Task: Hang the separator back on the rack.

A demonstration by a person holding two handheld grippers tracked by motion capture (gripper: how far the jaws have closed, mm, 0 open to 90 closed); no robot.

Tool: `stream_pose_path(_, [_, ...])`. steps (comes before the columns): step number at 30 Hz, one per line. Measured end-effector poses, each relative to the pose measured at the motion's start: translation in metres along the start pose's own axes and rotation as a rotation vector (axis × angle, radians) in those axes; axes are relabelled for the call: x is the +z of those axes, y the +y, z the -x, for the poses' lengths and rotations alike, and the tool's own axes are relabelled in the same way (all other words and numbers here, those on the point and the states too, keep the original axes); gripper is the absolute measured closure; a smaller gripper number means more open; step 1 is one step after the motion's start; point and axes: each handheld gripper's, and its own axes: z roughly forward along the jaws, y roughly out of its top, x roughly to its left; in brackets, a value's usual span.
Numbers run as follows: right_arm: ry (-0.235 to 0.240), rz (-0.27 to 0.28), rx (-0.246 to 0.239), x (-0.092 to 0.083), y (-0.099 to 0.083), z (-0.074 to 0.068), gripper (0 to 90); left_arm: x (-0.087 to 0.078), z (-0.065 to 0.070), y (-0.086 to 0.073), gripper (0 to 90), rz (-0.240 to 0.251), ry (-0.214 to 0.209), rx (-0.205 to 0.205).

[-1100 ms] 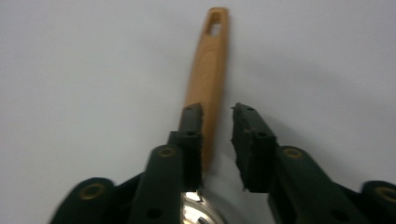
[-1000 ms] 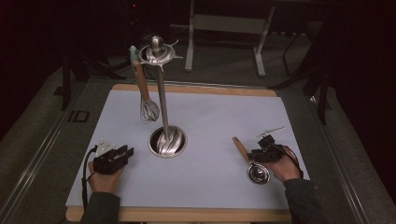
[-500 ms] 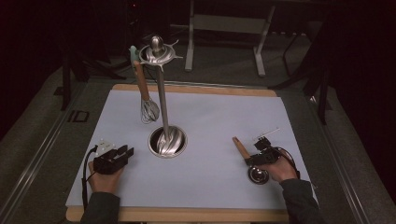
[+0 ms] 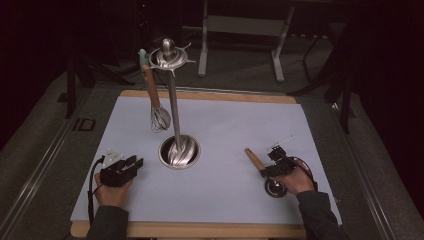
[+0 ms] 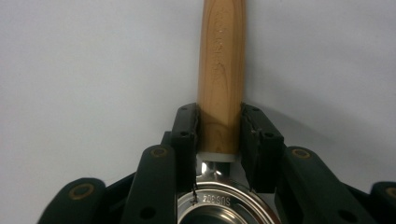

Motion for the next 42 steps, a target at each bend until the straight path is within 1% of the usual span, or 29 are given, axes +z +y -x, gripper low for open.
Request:
stream_pose_path(3, [-0.006, -0.003, 0.005, 0.0, 0.001, -0.002, 68.7, 0.0, 0.0, 0.0, 64.5, 0.0, 0.0, 0.001])
stream_pose_path(9, [-0.011, -0.014, -0.006, 0.001, 0.004, -0.005, 68.9, 0.0, 0.0, 0.0, 64.6, -0.002, 0.002, 0.002])
stream_pose_path(11, [-0.017, -0.022, -0.005, 0.002, 0.005, -0.006, 68.8, 0.0, 0.001, 0.0, 64.5, -0.002, 0.002, 0.001])
stream_pose_path(12, [-0.017, -0.036, -0.003, 0.002, 0.007, -0.006, 68.7, 0.0, 0.001, 0.0, 64.5, -0.001, 0.002, 0.001])
stream_pose_path(15, [-0.016, -0.042, 0.0, 0.003, 0.008, -0.005, 68.3, 0.0, 0.001, 0.0, 64.5, -0.002, 0.003, 0.002])
stream_pose_path(16, [-0.023, -0.051, 0.0, 0.003, 0.009, -0.007, 68.3, 0.0, 0.001, 0.0, 64.4, -0.003, 0.004, 0.003])
stream_pose_path(19, [-0.031, -0.058, -0.005, 0.004, 0.01, -0.007, 68.6, 0.001, 0.001, 0.0, 64.5, -0.003, 0.005, 0.005])
stream_pose_path(21, [-0.042, -0.06, -0.025, 0.004, 0.011, -0.009, 69.0, 0.0, 0.001, 0.0, 64.4, -0.003, 0.005, 0.004])
stream_pose_path(24, [-0.023, -0.029, -0.018, 0.004, 0.01, -0.009, 69.6, 0.0, 0.001, 0.0, 64.4, -0.003, 0.004, 0.003])
stream_pose_path(25, [-0.023, -0.029, -0.018, 0.004, 0.01, -0.009, 69.6, 0.0, 0.001, 0.0, 64.4, -0.003, 0.004, 0.003])
stream_pose_path(26, [0.002, -0.008, -0.014, 0.005, 0.01, -0.01, 69.8, 0.0, 0.001, 0.0, 64.3, -0.003, 0.004, 0.003])
stream_pose_path(29, [0.007, 0.001, -0.017, 0.005, 0.011, -0.012, 69.9, 0.0, 0.001, 0.0, 64.3, -0.002, 0.004, 0.003])
stream_pose_path(30, [0.019, 0.018, -0.018, 0.005, 0.012, -0.014, 69.9, 0.0, 0.001, 0.0, 64.3, -0.003, 0.003, 0.002])
stream_pose_path(31, [0.019, 0.018, -0.018, 0.005, 0.012, -0.014, 69.9, 0.0, 0.001, 0.0, 64.3, -0.003, 0.003, 0.002])
stream_pose_path(32, [0.027, 0.039, -0.019, 0.003, 0.013, -0.015, 70.0, 0.0, 0.001, 0.0, 64.3, -0.003, 0.003, 0.002])
stream_pose_path(33, [0.027, 0.039, -0.019, 0.003, 0.013, -0.015, 70.0, 0.0, 0.001, 0.0, 64.3, -0.003, 0.003, 0.002])
stream_pose_path(34, [0.027, 0.057, -0.023, 0.001, 0.015, -0.017, 70.0, 0.0, 0.001, 0.0, 64.3, -0.004, 0.003, 0.001])
stream_pose_path(35, [0.027, 0.057, -0.023, 0.001, 0.015, -0.017, 70.0, 0.0, 0.001, 0.0, 64.3, -0.004, 0.003, 0.001])
stream_pose_path(36, [0.024, 0.076, -0.028, -0.001, 0.017, -0.019, 70.0, 0.0, 0.001, 0.0, 64.3, -0.004, 0.003, 0.001])
stream_pose_path(37, [0.024, 0.076, -0.028, -0.001, 0.017, -0.019, 70.0, 0.0, 0.001, 0.0, 64.3, -0.004, 0.003, 0.001])
stream_pose_path(38, [0.018, 0.101, -0.029, -0.003, 0.019, -0.021, 70.0, 0.0, 0.001, 0.0, 64.3, -0.004, 0.003, 0.001])
stream_pose_path(39, [0.018, 0.101, -0.029, -0.003, 0.019, -0.021, 70.0, 0.0, 0.001, 0.0, 64.2, -0.004, 0.003, 0.001])
stream_pose_path(40, [0.016, 0.118, -0.029, -0.004, 0.02, -0.023, 70.1, 0.0, 0.001, 0.0, 64.2, -0.005, 0.003, 0.001])
stream_pose_path(41, [0.016, 0.118, -0.029, -0.004, 0.02, -0.023, 70.1, 0.0, 0.001, 0.0, 64.3, -0.005, 0.003, 0.001])
stream_pose_path(42, [0.009, 0.132, -0.035, -0.006, 0.022, -0.025, 70.1, 0.0, 0.001, 0.0, 64.2, -0.005, 0.003, 0.001])
